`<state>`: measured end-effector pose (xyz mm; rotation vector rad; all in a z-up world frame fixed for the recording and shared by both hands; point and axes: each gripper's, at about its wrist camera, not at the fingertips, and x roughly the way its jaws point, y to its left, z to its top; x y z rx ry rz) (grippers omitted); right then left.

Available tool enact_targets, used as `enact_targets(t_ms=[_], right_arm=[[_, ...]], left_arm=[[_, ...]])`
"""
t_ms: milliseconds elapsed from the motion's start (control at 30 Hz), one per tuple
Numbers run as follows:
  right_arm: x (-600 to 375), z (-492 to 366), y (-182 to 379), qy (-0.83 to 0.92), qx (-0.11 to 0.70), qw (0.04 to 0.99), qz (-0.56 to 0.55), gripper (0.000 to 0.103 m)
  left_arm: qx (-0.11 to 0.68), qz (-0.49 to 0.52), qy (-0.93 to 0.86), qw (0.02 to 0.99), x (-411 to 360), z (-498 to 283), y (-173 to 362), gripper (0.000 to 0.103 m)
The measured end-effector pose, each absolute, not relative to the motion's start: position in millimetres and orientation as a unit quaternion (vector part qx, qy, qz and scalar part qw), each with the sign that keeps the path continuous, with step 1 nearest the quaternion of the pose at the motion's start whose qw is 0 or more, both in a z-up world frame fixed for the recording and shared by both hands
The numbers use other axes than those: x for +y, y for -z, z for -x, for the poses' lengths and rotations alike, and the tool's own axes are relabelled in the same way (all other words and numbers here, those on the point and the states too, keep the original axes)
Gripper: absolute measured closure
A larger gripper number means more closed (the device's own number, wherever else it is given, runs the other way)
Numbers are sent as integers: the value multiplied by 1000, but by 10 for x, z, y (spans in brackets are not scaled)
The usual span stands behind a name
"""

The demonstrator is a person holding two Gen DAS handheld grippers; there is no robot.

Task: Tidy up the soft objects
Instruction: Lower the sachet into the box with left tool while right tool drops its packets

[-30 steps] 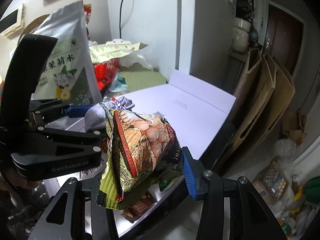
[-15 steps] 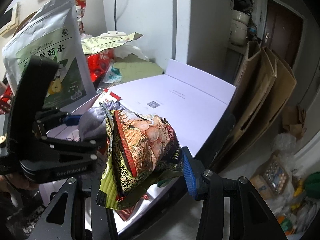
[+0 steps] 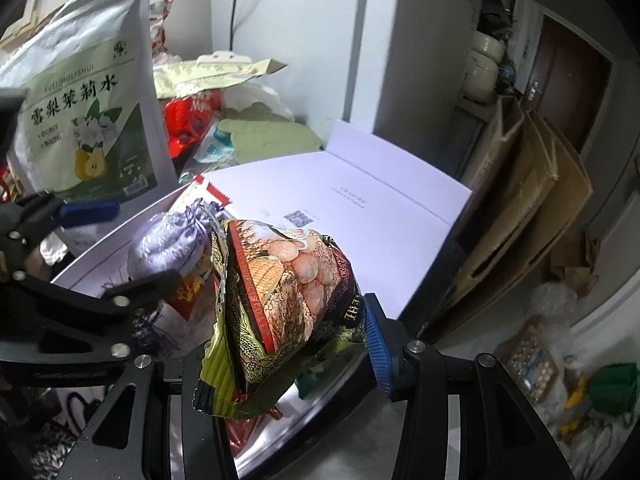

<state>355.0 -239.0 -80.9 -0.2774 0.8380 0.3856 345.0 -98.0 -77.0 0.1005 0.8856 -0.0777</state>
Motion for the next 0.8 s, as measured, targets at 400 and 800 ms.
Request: enact_targets(t_ms=[400, 800], right_arm=[[-2213, -3693, 1047, -238, 452, 849, 136, 45], [-2082, -3591, 1080, -231, 445, 848, 170, 24]], left_arm=[[432, -34, 26, 901, -854, -3432, 764, 14], [426, -42, 16, 904, -841, -3422, 643, 14]])
